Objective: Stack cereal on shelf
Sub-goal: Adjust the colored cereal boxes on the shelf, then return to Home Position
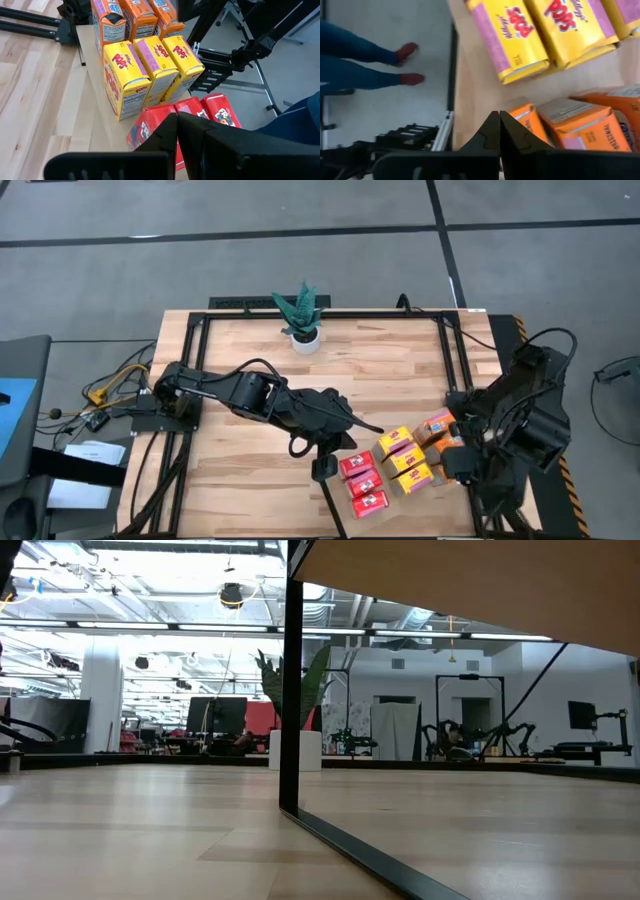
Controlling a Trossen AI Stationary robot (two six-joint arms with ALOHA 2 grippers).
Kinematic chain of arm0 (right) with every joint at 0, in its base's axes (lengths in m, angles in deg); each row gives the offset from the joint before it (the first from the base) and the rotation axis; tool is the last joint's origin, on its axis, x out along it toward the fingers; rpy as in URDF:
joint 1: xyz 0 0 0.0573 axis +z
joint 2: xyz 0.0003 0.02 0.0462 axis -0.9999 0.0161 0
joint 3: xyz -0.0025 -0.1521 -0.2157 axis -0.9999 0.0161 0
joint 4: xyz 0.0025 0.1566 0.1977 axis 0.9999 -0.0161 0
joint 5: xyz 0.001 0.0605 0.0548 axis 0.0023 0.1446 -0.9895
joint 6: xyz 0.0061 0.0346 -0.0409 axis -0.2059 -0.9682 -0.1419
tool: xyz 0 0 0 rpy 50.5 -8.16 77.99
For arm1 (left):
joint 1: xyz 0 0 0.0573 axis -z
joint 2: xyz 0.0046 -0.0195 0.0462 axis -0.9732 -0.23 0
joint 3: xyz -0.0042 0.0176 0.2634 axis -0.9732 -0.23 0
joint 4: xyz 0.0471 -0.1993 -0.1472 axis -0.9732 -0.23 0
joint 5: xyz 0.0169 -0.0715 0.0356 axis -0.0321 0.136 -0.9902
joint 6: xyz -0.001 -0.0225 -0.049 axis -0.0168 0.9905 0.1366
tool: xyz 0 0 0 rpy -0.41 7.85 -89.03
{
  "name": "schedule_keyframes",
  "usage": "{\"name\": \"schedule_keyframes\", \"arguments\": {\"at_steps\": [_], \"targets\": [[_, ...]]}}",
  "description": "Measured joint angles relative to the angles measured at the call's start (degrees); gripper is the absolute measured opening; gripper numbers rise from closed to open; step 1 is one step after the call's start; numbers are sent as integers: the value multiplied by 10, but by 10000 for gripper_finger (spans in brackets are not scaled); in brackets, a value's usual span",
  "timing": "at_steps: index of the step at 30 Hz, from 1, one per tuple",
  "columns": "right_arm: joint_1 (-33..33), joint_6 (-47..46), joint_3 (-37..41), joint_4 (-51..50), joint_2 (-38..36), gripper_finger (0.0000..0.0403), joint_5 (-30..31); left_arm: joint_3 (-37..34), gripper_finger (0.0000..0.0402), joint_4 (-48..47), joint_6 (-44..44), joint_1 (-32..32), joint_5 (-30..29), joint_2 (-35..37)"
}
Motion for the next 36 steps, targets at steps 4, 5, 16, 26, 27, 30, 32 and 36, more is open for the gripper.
{"name": "schedule_keyframes", "arguments": {"at_steps": [4,5,16,26,27,30,32,36], "targets": [[1,-1,0,-25,13,18,-5,0,0,0,0,0,0,0],[2,-2,0,-25,16,17,-7,0,0,0,0,0,0,0],[0,-6,0,-26,16,19,-12,0,0,-2,0,0,0,0],[-7,42,-39,-26,15,17,-12,0,0,25,5,0,10,0],[-7,57,-53,-26,15,20,-11,0,0,35,5,0,22,0],[-7,119,-115,-25,15,32,30,0,0,71,-1,0,61,5],[-7,179,-165,-25,14,36,46,5,0,82,-13,1,77,11],[-18,312,-260,-24,7,38,42,16,0,60,-35,4,82,20]]}}
